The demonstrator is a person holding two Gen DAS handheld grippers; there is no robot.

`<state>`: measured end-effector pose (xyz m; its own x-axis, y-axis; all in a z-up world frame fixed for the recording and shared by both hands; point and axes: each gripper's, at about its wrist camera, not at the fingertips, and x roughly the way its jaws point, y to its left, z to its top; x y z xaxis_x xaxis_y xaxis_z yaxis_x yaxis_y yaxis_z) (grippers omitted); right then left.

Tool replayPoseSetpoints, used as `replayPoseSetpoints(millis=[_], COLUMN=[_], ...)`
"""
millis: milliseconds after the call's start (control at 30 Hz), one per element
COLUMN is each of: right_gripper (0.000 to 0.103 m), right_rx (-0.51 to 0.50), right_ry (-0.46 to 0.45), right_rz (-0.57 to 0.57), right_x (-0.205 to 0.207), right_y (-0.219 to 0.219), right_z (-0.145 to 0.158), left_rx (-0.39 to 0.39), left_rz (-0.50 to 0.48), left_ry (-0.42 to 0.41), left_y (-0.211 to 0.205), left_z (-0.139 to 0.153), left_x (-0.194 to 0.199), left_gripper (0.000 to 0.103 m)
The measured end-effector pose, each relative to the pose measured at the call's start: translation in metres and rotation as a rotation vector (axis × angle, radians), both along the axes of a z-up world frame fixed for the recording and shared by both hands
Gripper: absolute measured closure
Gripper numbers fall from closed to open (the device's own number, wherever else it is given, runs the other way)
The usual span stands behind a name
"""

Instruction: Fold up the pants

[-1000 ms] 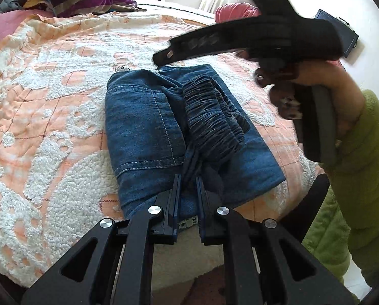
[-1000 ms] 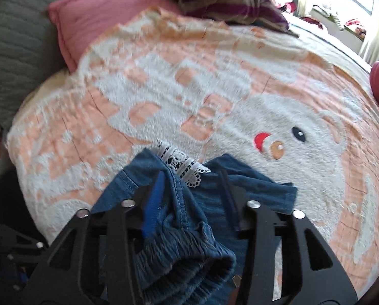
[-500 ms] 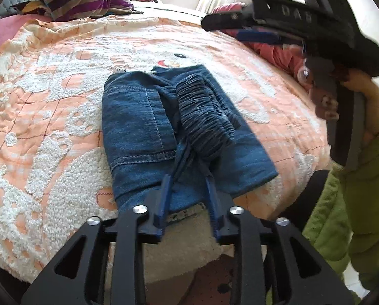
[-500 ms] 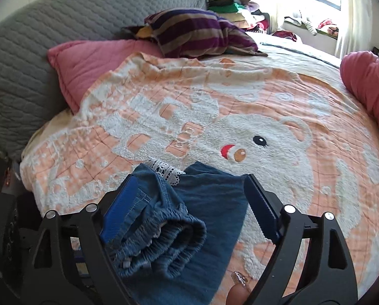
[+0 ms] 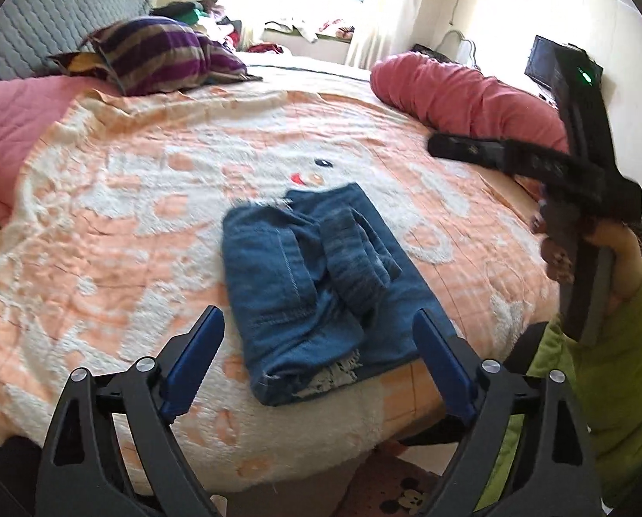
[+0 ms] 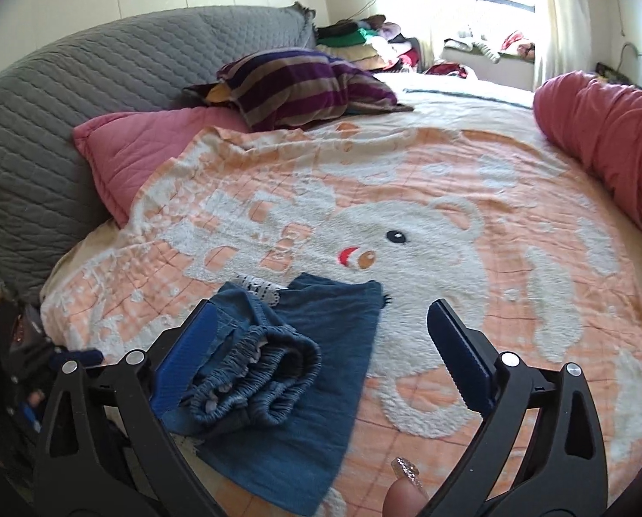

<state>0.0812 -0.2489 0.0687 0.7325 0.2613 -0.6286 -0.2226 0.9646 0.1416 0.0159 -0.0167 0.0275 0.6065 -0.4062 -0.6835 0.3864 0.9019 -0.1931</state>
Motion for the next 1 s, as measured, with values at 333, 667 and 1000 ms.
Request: replayPoseSetpoints(millis=[333, 667, 1000], right_gripper=[0.009, 0.01, 0.057], right_rx=[0.007, -0.043, -0.263], right_ry=[-0.033, 0.059, 0.046], right_rz=[-0.016, 0.183, 0.517], right_x=[-0.027, -0.065, -0.078], right_y=[-0.01, 0.037, 0.131], right_z=[0.004, -0.035, -0.066], left_rx=[0.012, -0.024, -0.005], left_rz=[0.072, 0.215, 0.032], left_ry=[-0.029, 0.061, 0.244], left_y=[0.025, 0.076, 0.015], left_z=[0.013, -0.001, -0.043], left_x=[0.006, 0.054, 0.124], left_gripper=[0.004, 0.006, 0.059])
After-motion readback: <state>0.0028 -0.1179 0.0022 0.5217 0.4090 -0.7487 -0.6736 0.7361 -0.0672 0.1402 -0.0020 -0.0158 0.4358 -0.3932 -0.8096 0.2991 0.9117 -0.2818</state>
